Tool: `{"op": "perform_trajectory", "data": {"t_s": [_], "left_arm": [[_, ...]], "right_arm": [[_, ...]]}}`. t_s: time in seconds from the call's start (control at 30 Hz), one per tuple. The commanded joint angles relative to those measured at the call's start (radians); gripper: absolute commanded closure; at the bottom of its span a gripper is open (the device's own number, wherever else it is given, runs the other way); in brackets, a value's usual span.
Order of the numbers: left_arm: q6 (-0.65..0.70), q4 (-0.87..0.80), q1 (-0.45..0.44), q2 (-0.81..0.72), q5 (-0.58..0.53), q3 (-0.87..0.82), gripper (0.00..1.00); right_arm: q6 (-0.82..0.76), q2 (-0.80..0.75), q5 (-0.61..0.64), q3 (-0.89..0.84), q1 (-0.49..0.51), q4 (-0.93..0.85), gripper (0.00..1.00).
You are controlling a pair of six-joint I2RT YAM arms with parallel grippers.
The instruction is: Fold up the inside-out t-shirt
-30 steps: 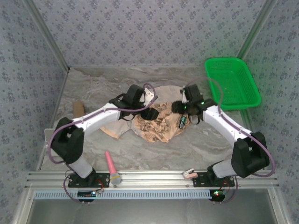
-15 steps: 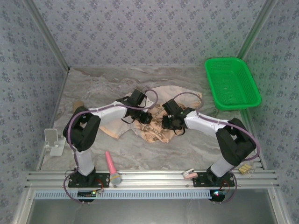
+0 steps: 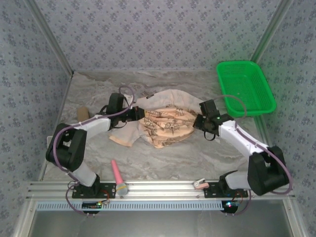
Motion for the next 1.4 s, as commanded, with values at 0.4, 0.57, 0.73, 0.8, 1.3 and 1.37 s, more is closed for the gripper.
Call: {"op": "perform_trajectory", "data": {"t_s": [0.4, 0.57, 0.73, 0.8, 1.3, 1.37], "left_arm": [[0.481, -0.536, -0.235, -0.03, -0.345, 0.23, 0.46], [0.504, -0.474, -0.236, 0.09, -0.383, 0.256, 0.46], [0.527, -0.514, -0.233, 0.205, -0.438, 0.355, 0.46], [0.527, -0.495, -0.231, 0.229, -0.436, 0.373, 0.48], [-0.185, 0.016, 0.199, -0.015, 0.191, 0.246, 0.93], [-0.291, 0.107, 0.268, 0.004, 0.203, 0.192, 0.93]], "right_arm": [[-0.278, 0.142, -0.15, 0.291, 0.218, -0.191, 0.53], [-0.283, 0.272, -0.214, 0.282, 0.249, -0.077, 0.52], [-0.262, 0.366, -0.184, 0.265, 0.28, 0.017, 0.49], [-0.287, 0.393, -0.131, 0.268, 0.275, 0.038, 0.56], [-1.243, -0.246, -0.469, -0.005, 0.202, 0.316, 1.0], [-1.343, -0.329, -0.468, -0.067, 0.192, 0.346, 1.0]]}}
